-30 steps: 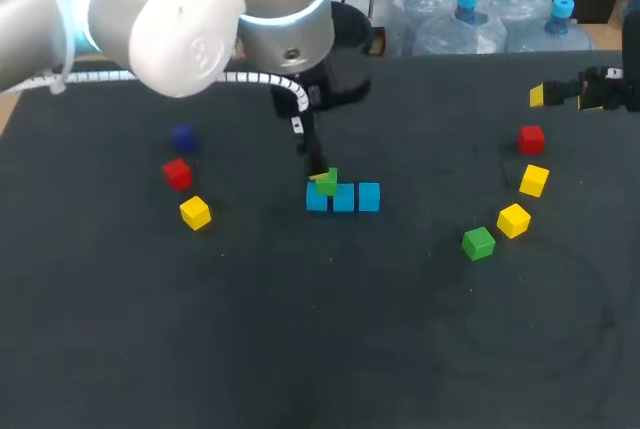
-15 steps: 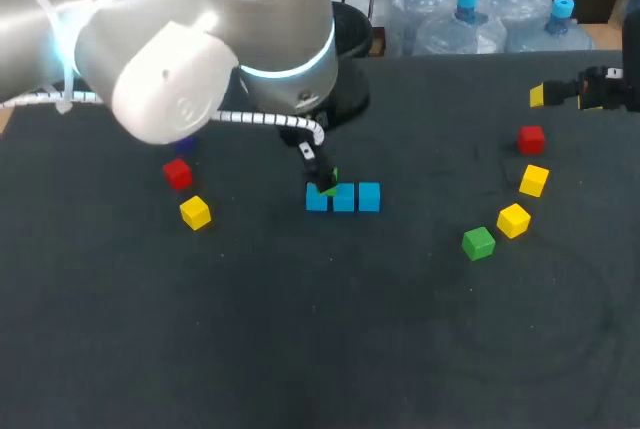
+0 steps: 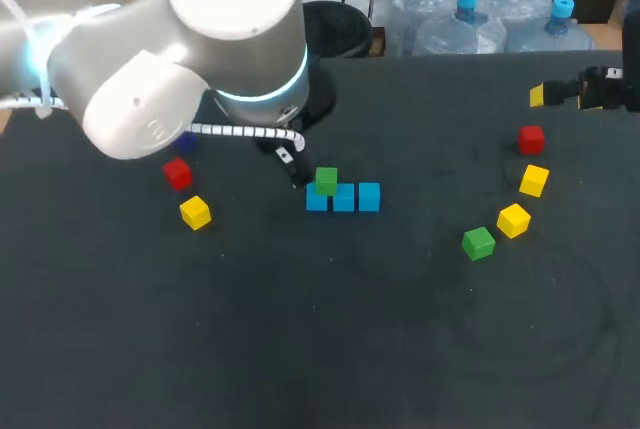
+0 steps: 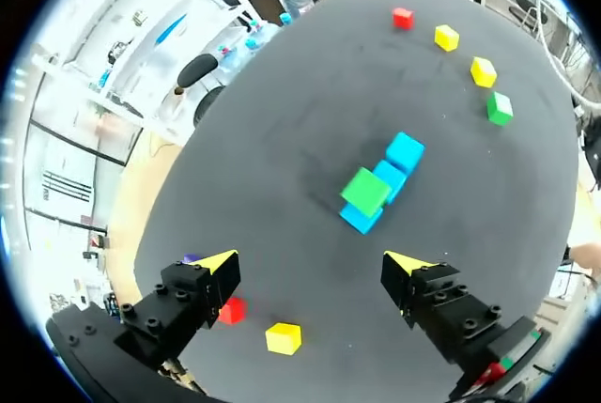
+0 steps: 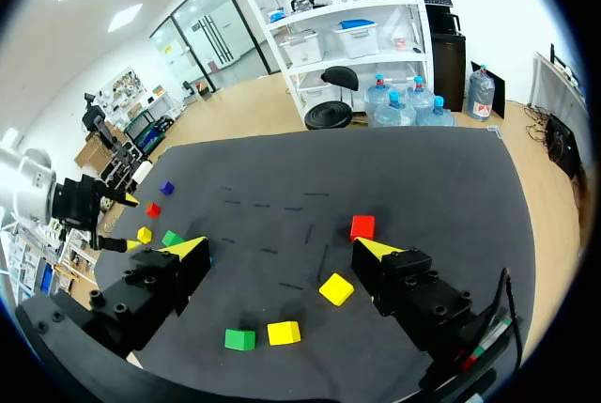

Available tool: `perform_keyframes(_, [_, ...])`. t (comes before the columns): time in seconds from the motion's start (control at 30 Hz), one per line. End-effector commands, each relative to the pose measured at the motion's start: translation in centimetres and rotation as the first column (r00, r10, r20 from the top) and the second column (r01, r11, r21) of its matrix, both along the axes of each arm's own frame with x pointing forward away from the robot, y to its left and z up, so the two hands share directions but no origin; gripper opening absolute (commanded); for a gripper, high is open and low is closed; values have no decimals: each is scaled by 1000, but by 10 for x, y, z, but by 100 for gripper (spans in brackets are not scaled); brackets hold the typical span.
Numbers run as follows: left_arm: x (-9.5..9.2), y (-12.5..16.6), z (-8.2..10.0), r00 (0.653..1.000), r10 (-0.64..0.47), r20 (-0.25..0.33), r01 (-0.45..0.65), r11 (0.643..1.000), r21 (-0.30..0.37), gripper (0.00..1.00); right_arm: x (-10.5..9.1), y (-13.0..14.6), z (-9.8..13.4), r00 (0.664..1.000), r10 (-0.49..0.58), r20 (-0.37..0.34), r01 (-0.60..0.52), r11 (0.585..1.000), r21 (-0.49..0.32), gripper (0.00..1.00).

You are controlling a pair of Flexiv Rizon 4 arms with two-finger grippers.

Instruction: Place the blue cubes, place green cubes on the blue cubes, place the yellow cubes on the green cubes, then place the red cubes on the yellow cubes, and place purple cube on the red cubes.

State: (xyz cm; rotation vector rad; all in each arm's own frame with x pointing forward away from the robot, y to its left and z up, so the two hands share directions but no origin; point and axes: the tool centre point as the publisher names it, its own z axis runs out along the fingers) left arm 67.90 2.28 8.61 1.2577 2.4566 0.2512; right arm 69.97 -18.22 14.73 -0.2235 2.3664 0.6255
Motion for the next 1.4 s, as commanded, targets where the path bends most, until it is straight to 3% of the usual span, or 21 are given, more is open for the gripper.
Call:
perform_keyframes(0.03, [7, 8, 6, 1000, -4, -5, 4, 1000, -26, 100, -1, 0, 1, 1000, -1, 0, 1, 1000, -2, 100])
perform_keyframes(0.23, [12, 24, 6, 998, 56, -10, -56, 998, -31, 100, -1, 0, 1, 1000, -1, 0, 1, 1000, -2, 100])
perform_keyframes(0.57, [-10, 52, 5, 989, 147, -1, -147, 987, -66, 100, -1, 0, 1, 1000, -1, 0, 1, 1000, -2, 100])
perform_keyframes(0.73, [-15, 56, 9, 989, 151, 1, -150, 986, -67, 100, -1, 0, 1, 1000, -1, 0, 1, 1000, -2, 100])
perform_keyframes(0.9, [-17, 55, 8, 989, 141, -40, -144, 987, -65, 100, -1, 0, 1, 1000, -1, 0, 1, 1000, -2, 100])
perform_keyframes(1.4, [-17, 55, 8, 989, 141, -40, -144, 987, -65, 100, -1, 0, 1, 1000, -1, 0, 1, 1000, -2, 100])
